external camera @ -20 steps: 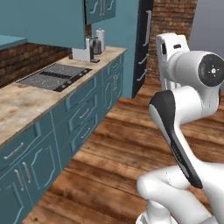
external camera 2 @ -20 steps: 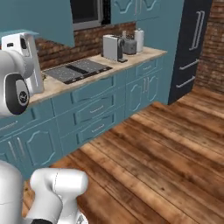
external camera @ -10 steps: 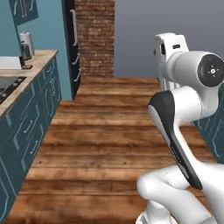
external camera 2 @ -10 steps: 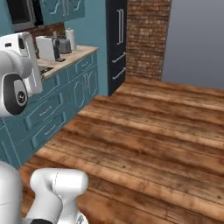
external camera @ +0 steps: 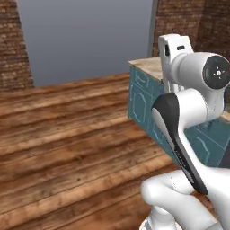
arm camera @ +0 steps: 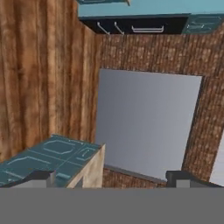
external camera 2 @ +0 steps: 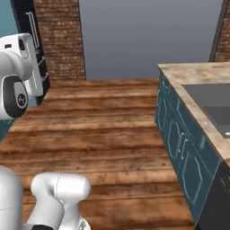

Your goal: Pick the jar and jar from the dining table and place them in the open cabinet. Close the cabinet after placing the objects.

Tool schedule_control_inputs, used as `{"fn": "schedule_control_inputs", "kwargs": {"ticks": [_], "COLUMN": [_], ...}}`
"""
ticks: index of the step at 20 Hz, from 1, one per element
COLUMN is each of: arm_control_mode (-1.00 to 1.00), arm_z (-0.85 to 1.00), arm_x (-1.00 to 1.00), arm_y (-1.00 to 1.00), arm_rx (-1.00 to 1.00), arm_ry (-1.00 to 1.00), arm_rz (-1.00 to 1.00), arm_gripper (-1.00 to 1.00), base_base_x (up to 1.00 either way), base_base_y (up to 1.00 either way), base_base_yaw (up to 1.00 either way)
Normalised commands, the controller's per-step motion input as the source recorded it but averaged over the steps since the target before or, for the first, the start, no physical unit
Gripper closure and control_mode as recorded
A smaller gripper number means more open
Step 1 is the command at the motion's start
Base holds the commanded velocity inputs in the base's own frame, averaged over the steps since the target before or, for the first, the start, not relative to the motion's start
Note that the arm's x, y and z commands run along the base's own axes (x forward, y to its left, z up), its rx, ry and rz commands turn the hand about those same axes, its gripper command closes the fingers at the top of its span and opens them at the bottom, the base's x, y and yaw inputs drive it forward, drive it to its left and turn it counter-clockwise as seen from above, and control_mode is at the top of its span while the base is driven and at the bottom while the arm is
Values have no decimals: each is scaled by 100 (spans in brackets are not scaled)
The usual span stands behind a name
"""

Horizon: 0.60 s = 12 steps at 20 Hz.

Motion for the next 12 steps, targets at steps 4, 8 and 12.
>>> {"fn": "schedule_control_inputs", "kwargs": {"ticks": [4,8,12], "arm_control_mode": [100,100,100], "arm_z": [0,0,0], "arm_x": [0,0,0], "arm_y": [0,0,0], "arm_rx": [0,0,0], "arm_ry": [0,0,0], "arm_rz": [0,0,0], "arm_gripper": [-100,-100,-100], "base_base_x": [0,0,0], "base_base_y": [-1,-1,-2], "base_base_yaw": [-71,-69,-68]}}
